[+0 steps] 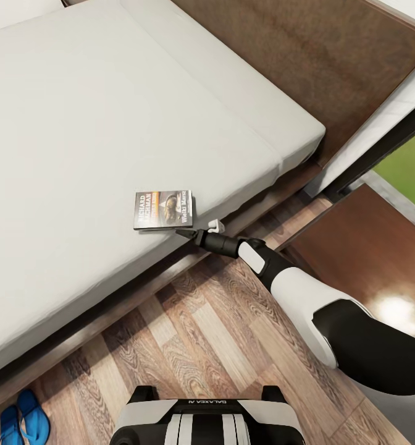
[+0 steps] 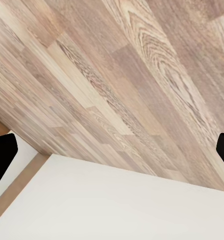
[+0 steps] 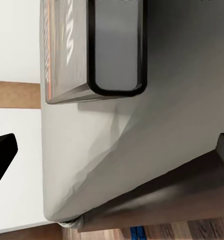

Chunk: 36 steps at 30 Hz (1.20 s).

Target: In the bedroom, move the book from the bed onto either nightstand, and place the two sandals side by side next to the bed.

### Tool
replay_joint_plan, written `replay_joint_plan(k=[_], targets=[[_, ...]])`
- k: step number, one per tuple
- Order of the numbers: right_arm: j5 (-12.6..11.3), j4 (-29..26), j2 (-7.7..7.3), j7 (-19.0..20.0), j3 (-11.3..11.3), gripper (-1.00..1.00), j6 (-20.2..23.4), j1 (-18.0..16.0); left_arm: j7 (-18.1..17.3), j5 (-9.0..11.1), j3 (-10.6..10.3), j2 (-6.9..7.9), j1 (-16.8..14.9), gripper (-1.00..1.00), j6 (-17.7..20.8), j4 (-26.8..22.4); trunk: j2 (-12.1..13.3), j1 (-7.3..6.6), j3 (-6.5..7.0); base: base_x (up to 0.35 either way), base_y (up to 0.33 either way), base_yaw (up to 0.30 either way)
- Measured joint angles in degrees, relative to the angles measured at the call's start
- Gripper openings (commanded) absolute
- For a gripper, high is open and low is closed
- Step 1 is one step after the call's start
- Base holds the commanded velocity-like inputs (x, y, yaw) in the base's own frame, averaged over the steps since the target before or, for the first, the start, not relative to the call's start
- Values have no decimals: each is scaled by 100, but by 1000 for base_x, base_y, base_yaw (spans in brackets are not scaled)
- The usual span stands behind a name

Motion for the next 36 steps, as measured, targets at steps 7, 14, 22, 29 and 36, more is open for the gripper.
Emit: replay_joint_plan(k=[7,14,22,29,36], targets=[[-23,9,-15,0,-7,100,-6,0,0,0,0,-2,0,100,0,0,0,0,0,0,0,0],[-37,12,-29,0,-15,100,-9,0,0,0,0,-2,0,100,0,0,0,0,0,0,0,0],[-47,23,-45,7,-33,100,-56,7,0,0,0,-2,0,100,0,0,0,0,0,0,0,0],[-53,35,-49,7,-40,100,-154,8,0,0,0,-2,0,100,0,0,0,0,0,0,0,0],[-60,34,-47,1,-43,100,-174,9,0,0,0,-2,0,100,0,0,0,0,0,0,0,0]])
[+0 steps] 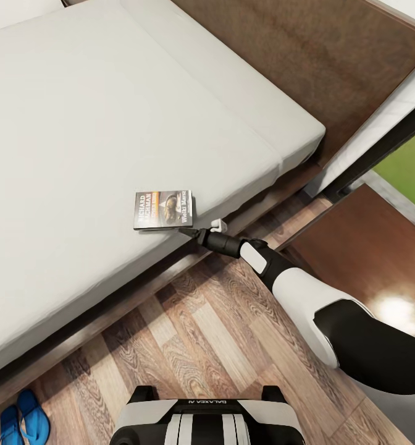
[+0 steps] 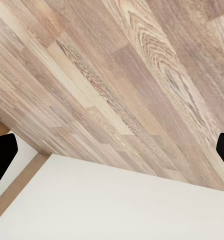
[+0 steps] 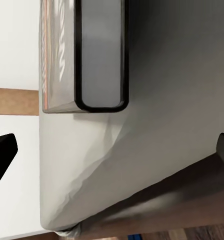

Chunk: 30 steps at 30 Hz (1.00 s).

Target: In the bedroom, move the book from the bed onto either nightstand, and place the two sandals side by side next to the bed.

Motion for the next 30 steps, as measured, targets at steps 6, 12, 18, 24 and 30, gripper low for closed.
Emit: replay_joint_plan(k=[6,12,18,24,30], targets=[[-3,0,4,-2,-1,100,-6,0,0,0,0,0,0,100,0,0,0,0,0,0,0,0],[-1,-1,2,-2,-4,100,-12,0,0,0,0,1,0,100,0,0,0,0,0,0,0,0],[1,5,-2,-4,-8,100,-15,0,0,0,0,0,0,100,0,0,0,0,0,0,0,0],[4,17,-3,-20,-16,100,-26,0,0,0,0,0,0,100,0,0,0,0,0,0,0,0],[2,13,-1,-76,-18,100,-29,0,0,0,0,0,0,100,-1,0,0,0,0,0,0,0]])
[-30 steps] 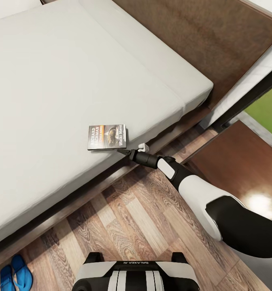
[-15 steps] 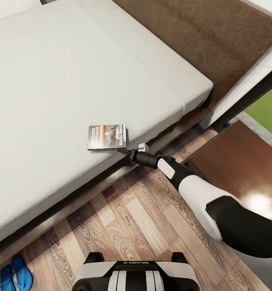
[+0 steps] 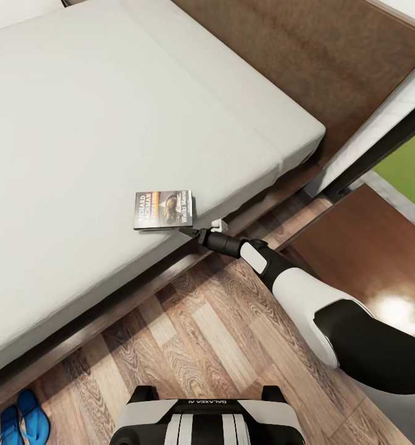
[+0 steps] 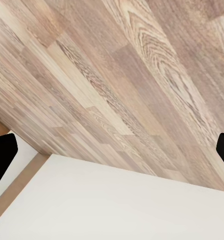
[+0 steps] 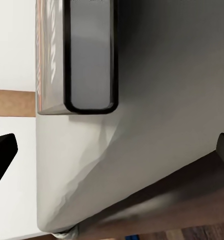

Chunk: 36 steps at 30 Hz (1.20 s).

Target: In the bedroom, move the book from the bed onto either nightstand, and place the two sandals side by side next to the bed.

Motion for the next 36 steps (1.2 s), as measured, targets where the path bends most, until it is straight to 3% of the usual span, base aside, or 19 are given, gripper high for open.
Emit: replay_joint_plan(k=[36], targets=[[-8,-18,33,-63,0,100,-305,0,0,0,-1,4,0,100,-7,0,0,0,0,0,0,0]])
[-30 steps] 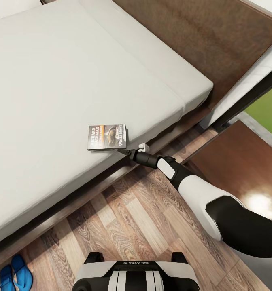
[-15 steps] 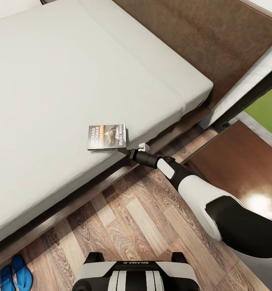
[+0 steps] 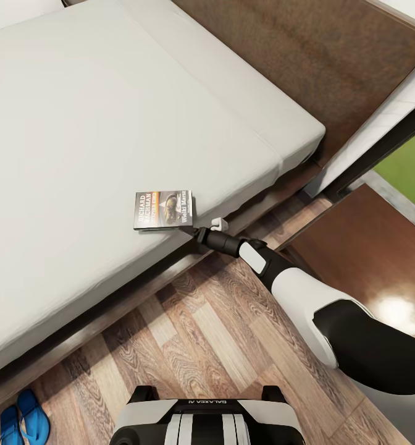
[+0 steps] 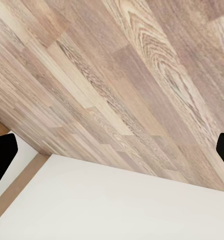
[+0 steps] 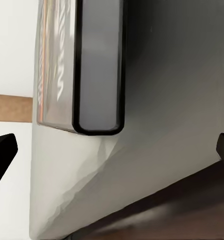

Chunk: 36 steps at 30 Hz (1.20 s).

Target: In the bedroom, move the book from the bed onto either nightstand, and place the two sandals side by side next to the bed.

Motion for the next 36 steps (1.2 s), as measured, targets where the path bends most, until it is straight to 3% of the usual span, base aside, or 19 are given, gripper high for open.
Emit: replay_joint_plan(k=[27,36], targets=[[-10,11,11,-11,-1,100,-172,0,0,0,-1,-4,0,100,0,-2,0,0,0,0,0,0],[-30,-21,17,-336,-1,100,-184,0,0,0,1,-4,0,100,0,-1,0,0,0,0,0,0]])
